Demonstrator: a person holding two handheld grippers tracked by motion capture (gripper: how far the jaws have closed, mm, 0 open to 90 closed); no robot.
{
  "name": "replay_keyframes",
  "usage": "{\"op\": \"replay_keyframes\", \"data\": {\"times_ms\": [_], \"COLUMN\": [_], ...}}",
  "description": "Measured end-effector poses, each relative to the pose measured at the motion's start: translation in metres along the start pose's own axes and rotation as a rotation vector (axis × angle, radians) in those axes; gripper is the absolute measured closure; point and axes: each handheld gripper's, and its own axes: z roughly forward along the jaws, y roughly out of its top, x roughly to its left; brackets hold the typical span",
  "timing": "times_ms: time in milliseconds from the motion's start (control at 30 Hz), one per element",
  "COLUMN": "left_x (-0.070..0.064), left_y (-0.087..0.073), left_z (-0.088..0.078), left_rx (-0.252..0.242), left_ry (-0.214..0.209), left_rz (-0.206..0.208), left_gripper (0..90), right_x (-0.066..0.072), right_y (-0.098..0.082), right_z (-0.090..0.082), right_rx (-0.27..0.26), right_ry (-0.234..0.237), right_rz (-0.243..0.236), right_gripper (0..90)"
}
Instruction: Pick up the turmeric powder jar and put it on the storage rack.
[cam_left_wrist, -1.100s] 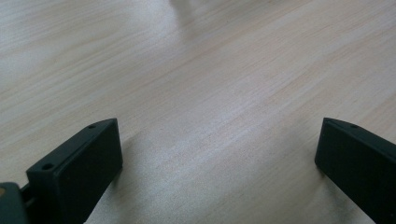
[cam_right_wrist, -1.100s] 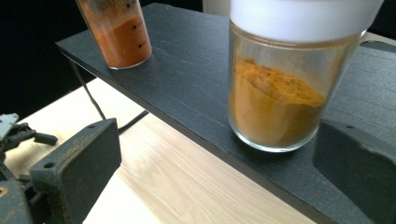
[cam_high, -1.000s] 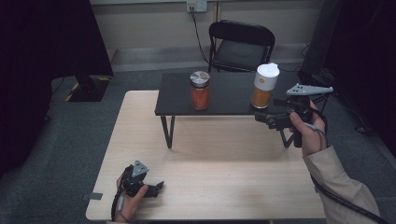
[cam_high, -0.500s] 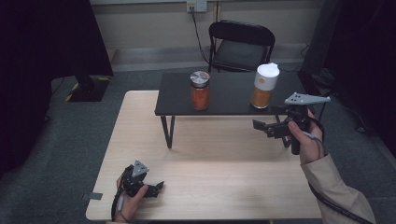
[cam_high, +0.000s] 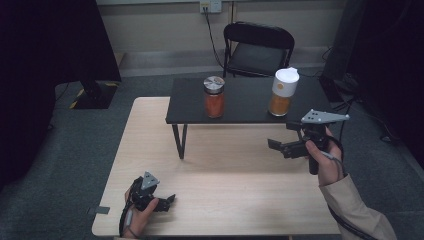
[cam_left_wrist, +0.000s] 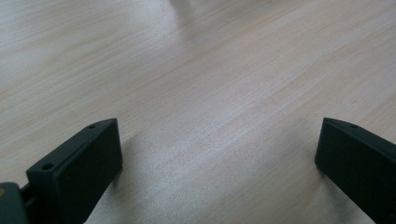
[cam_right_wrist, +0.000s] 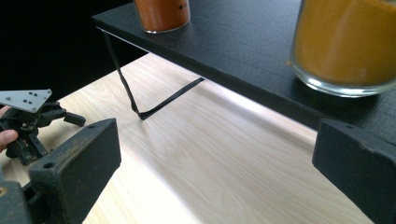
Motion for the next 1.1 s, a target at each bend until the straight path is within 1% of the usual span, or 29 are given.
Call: {"op": "replay_keyframes", "data": {"times_ms": [200,567,633,900,1100], "left_x": [0.0,0.0,0.0,0.0,0.0], "left_y": [0.0,0.0,0.0,0.0,0.0], "left_z": [0.0,0.0,0.0,0.0,0.0], "left_rx": [0.0,0.0,0.0,0.0,0.0], "left_ry": [0.0,0.0,0.0,0.0,0.0], "left_rz": [0.0,0.0,0.0,0.0,0.0], "left_gripper": [0.0,0.0,0.0,0.0,0.0], "right_x": [0.002,0.005,0.006,0.01,0.009], "right_y": [-0.006,-0.02,-0.021,-0.029,-0.036], "right_z": [0.001,0.005,0.006,0.011,0.017], "right_rx": [0.002,0.014,0.019,0.017,0.028], "right_ry": [0.014,0.043,0.044,0.055,0.068], "right_rz": [-0.011,-0.008,-0.016,-0.012,-0.006], "right_gripper": [0.0,0.0,0.0,0.0,0.0]}}
